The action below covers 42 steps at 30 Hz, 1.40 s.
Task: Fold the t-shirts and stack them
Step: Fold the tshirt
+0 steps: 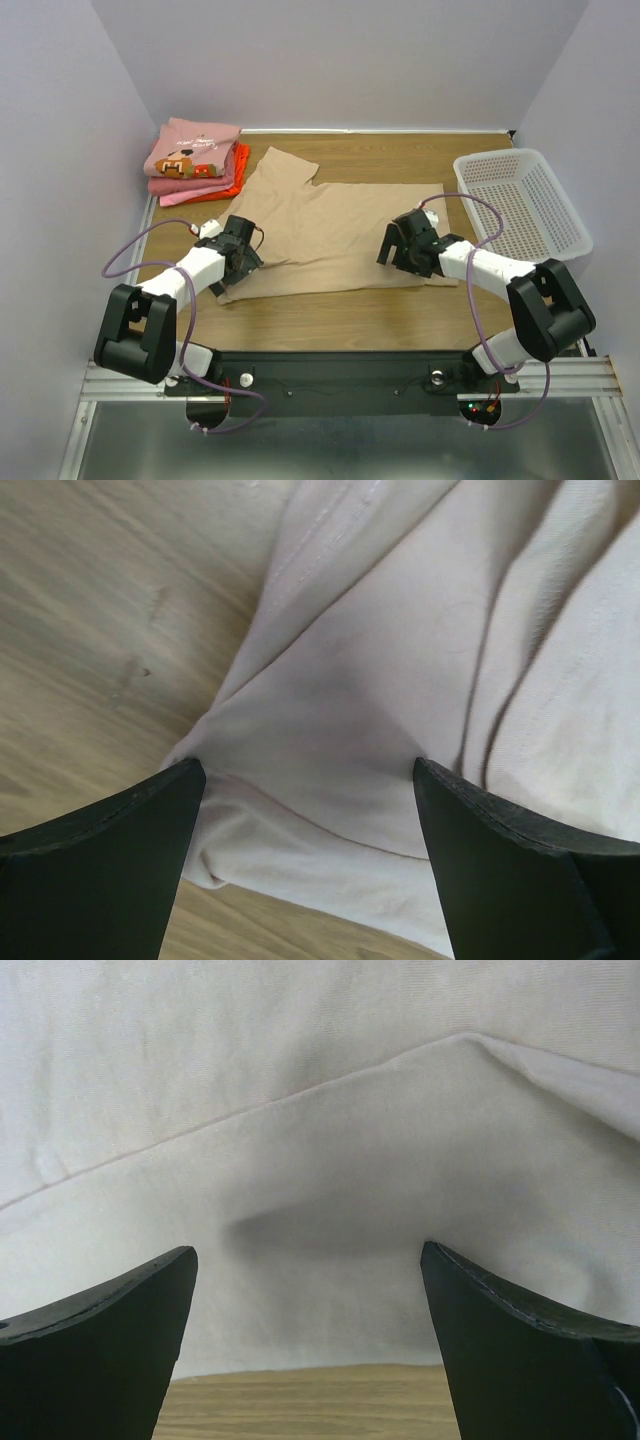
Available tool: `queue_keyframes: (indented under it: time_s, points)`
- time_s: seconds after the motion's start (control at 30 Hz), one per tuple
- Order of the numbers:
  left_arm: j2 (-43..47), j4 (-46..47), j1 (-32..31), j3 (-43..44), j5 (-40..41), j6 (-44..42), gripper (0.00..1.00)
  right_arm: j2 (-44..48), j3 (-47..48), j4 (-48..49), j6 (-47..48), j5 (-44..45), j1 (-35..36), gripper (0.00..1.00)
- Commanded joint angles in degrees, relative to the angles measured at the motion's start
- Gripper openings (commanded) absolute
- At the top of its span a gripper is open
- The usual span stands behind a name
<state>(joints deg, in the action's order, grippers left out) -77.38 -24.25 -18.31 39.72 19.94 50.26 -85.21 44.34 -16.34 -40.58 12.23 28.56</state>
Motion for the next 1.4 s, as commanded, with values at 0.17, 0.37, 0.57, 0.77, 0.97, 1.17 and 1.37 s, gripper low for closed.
queue_keyframes:
  time_s: [0.17, 0.37, 0.57, 0.77, 0.97, 1.17, 1.37]
  points:
    - [2.85, -2.56, 0.2, 2.54, 0.71, -1.56, 0.98, 2.33, 2.68, -2.38, -2.05, 3.15, -0.08, 1.0]
    - [5.83, -3.26, 0.11, 7.56, -1.92, -2.97, 0.98, 5.66, 3.83, -2.73, -0.82, 5.87, -1.75, 1.0]
    - [6.64, 2.63, -1.99, 6.59, -11.41, -4.64, 0.98, 8.74, 1.37, -3.26, -0.73, 5.7, -4.65, 1.0]
    - [3.91, 4.83, -6.47, 7.38, -13.79, -4.29, 0.98, 8.83, -0.74, -4.23, -0.56, 4.56, -9.39, 1.0]
    - [1.1, 5.88, -9.2, 8.7, -13.44, -3.77, 0.98, 4.45, 1.79, -4.14, -0.2, 7.98, -11.94, 1.0]
    - [-1.28, 7.29, -10.61, 9.41, -14.41, -3.85, 0.98, 0.05, 6.02, -4.05, -0.73, 7.37, -12.3, 1.0]
    - [-5.92, 7.55, -10.87, 10.28, -12.3, -4.29, 0.98, -1.01, 4.18, -3.96, -0.99, 7.11, -12.38, 1.0]
